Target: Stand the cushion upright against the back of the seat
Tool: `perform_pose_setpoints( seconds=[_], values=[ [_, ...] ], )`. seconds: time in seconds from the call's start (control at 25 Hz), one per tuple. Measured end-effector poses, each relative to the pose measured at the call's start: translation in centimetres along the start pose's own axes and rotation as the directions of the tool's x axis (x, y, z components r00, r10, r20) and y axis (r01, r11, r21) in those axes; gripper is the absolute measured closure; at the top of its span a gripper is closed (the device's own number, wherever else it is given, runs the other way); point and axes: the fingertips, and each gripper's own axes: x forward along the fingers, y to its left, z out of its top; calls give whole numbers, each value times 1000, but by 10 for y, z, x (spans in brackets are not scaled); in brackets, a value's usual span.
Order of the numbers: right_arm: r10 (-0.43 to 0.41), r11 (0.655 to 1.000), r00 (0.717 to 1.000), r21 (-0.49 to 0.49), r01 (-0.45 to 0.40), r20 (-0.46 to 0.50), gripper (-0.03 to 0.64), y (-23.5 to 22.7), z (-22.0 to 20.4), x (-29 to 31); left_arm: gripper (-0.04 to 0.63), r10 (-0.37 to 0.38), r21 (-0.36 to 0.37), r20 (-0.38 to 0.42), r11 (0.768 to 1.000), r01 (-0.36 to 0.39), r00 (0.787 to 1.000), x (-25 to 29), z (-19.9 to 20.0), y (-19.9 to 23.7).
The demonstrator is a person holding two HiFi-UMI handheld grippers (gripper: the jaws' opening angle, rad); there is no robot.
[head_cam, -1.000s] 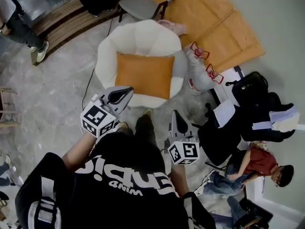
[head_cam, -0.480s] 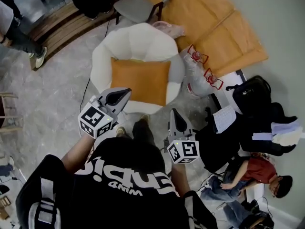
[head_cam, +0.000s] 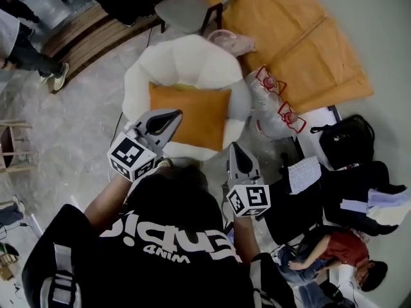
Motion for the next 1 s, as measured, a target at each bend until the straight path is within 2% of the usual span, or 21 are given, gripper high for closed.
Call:
perform_pose_setpoints(
  seconds=[0.28,0.56,1.0],
  values=[
    [-23,999,1000,28,23,-3,595,-9,6,36,588,-3,-8,-60,1000,2,998,20,-9,25],
    [-67,996,998,64,68,-14,595,-20,1,62,588,-49,-25,-91,999,47,995,50,-23,46],
    [-139,979,987,137,149,-85,595,-57,-49,101,589,-128,-76,-211,991,115,969,110,-79,64]
  ],
)
